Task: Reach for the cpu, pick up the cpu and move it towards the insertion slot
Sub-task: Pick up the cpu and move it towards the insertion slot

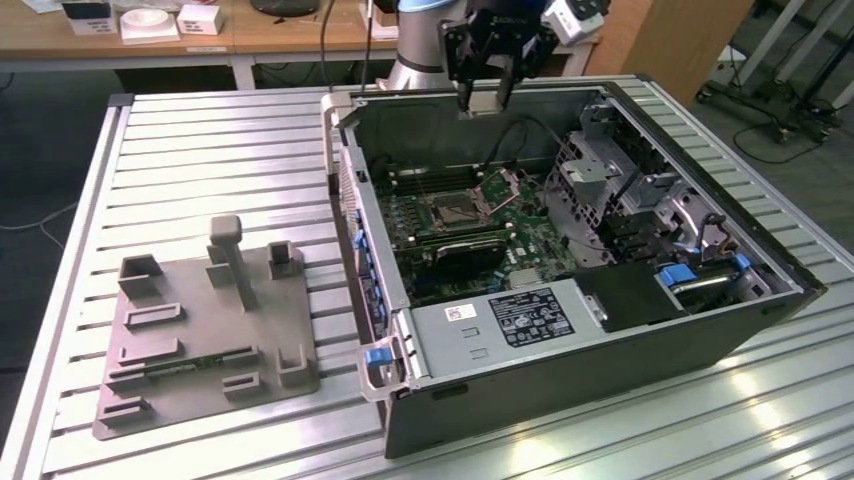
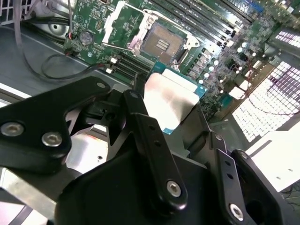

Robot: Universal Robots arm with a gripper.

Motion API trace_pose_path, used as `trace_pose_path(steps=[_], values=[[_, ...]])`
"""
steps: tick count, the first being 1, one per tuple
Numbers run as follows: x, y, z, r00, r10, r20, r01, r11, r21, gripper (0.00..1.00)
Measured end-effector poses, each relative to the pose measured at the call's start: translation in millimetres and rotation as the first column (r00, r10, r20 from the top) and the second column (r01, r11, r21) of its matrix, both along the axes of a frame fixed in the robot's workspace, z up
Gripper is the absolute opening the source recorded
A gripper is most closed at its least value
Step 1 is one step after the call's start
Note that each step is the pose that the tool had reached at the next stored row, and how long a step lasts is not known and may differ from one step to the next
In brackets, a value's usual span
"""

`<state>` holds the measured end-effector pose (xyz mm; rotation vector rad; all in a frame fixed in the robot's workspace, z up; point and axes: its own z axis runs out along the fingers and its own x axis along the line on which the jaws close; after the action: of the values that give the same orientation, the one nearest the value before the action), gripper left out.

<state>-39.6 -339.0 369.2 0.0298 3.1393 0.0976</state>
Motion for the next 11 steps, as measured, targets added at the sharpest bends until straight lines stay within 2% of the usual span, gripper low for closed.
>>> trace_pose_path(steps=[3, 7, 11], values=[[-7.9, 3.1, -1.0, 1.0000, 0.000, -0.0001, 0.000, 1.0000, 0.0001, 0.55], [-9.0, 7.8, -4.1, 1.0000, -0.006, -0.0001, 0.006, 1.0000, 0.0001, 0.55], [-9.0, 8.2, -5.1, 0.9998, -0.020, -0.0001, 0.020, 0.9998, 0.0001, 0.55]])
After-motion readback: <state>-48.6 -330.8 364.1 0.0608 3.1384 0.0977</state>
